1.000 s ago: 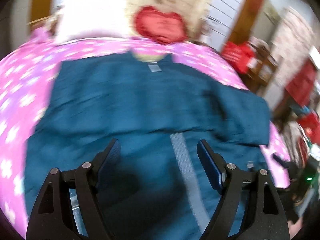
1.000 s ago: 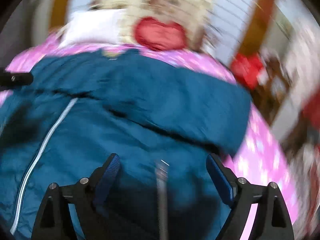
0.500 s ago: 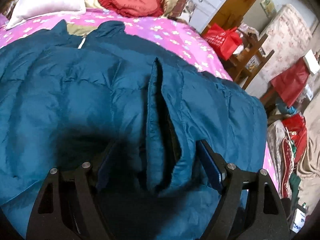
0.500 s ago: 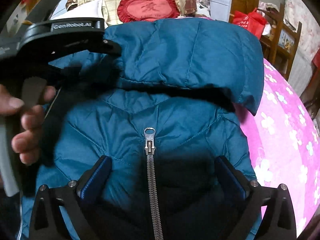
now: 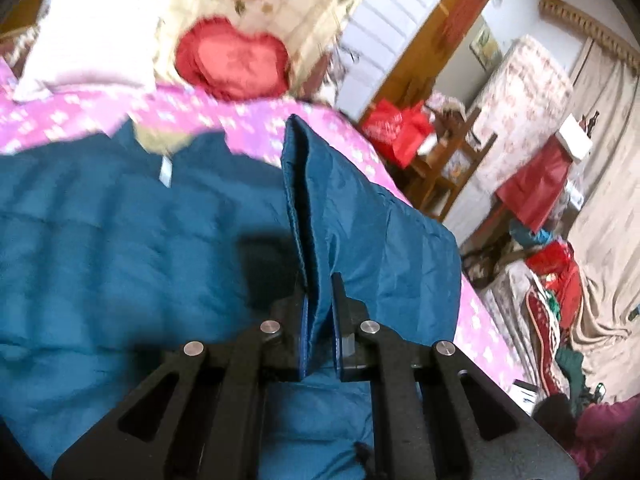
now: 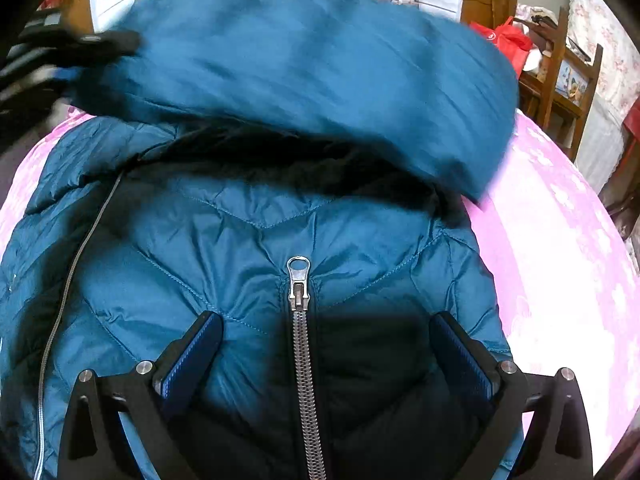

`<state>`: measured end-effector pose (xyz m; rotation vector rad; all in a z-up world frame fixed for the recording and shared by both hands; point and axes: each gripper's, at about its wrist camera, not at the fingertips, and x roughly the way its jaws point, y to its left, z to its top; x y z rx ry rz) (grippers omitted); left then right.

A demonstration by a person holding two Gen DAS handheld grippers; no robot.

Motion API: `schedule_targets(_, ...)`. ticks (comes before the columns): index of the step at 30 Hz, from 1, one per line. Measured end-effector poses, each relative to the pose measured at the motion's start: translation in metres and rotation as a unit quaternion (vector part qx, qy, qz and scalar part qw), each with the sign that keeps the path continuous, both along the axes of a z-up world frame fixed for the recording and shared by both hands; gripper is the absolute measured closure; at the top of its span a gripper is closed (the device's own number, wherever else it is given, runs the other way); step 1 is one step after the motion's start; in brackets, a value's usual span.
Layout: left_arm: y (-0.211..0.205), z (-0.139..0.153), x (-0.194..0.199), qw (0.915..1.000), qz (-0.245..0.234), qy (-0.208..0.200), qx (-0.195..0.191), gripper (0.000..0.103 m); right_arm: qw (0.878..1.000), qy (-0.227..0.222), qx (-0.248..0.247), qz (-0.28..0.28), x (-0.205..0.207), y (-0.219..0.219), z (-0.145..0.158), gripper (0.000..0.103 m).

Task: Fold large clothes
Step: 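Grasp the jacket side edge with the left tool and lift it, then fold the held side edge over the jacket body with the left tool, release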

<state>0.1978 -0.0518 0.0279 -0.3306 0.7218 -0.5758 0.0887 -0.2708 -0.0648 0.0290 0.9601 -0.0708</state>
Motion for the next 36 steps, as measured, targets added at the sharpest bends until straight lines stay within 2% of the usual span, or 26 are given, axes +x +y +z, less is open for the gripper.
schedule_targets(6, 0.098, 0.022, -0.012, 0.9975, 0.065, -0.023, 0.016, 0.095, 1.000, -0.001, 0.000, -0.001, 0.001, -0.006, -0.002, 0.000)
schedule_targets(10, 0.157, 0.014, -0.019, 0.9939, 0.108, -0.013, 0.013, 0.095, 1.000, -0.001, -0.003, -0.002, 0.000, -0.003, -0.002, 0.000)
schedule_targets(14, 0.193, -0.010, -0.018, 0.9907, 0.135, 0.012, 0.014, 0.095, 1.000, -0.001, -0.005, -0.002, -0.001, 0.000, -0.001, 0.000)
schedule_targets(18, 0.200, -0.043, -0.005, 0.9874, 0.142, 0.057, 0.040, 0.092, 1.000, -0.002, -0.006, -0.002, -0.001, 0.001, -0.001, 0.000)
schedule_targets(21, 0.212, -0.052, -0.002, 0.9839, 0.155, 0.079, 0.040, 0.072, 1.000, -0.002, -0.005, -0.002, -0.001, 0.001, -0.001, 0.000)
schedule_targets(22, 0.219, -0.053, -0.005, 0.9810, 0.174, 0.078, 0.038, 0.063, 1.000, -0.002, -0.005, -0.002, -0.001, 0.001, -0.001, 0.000)
schedule_targets(23, 0.228, -0.051, -0.009, 0.9771, 0.198, 0.070, 0.035, 0.060, 1.000, -0.001, -0.004, -0.002, -0.002, 0.000, 0.000, 0.000)
schedule_targets(26, 0.246, -0.039, -0.020, 0.9628, 0.264, 0.038, 0.043, 0.060, 1.000, 0.000, 0.000, -0.003, -0.002, -0.001, 0.000, 0.000)
schedule_targets(28, 0.247, -0.030, -0.022, 0.9569, 0.286, 0.017, 0.047, 0.060, 1.000, 0.000, -0.001, -0.003, -0.001, -0.001, 0.000, 0.000)
schedule_targets(32, 0.213, -0.021, -0.005, 0.9653, 0.248, -0.007, 0.080, 0.059, 1.000, 0.001, -0.003, -0.003, -0.001, -0.001, -0.001, 0.000)
schedule_targets(35, 0.181, -0.026, 0.018, 0.9752, 0.201, -0.001, 0.093, 0.059, 1.000, 0.002, -0.003, -0.002, -0.001, -0.002, 0.000, 0.000)
schedule_targets(36, 0.171, -0.030, 0.027, 0.9751, 0.194, 0.003, 0.108, 0.059, 1.000, 0.001, -0.001, -0.003, -0.002, -0.002, 0.001, 0.000)
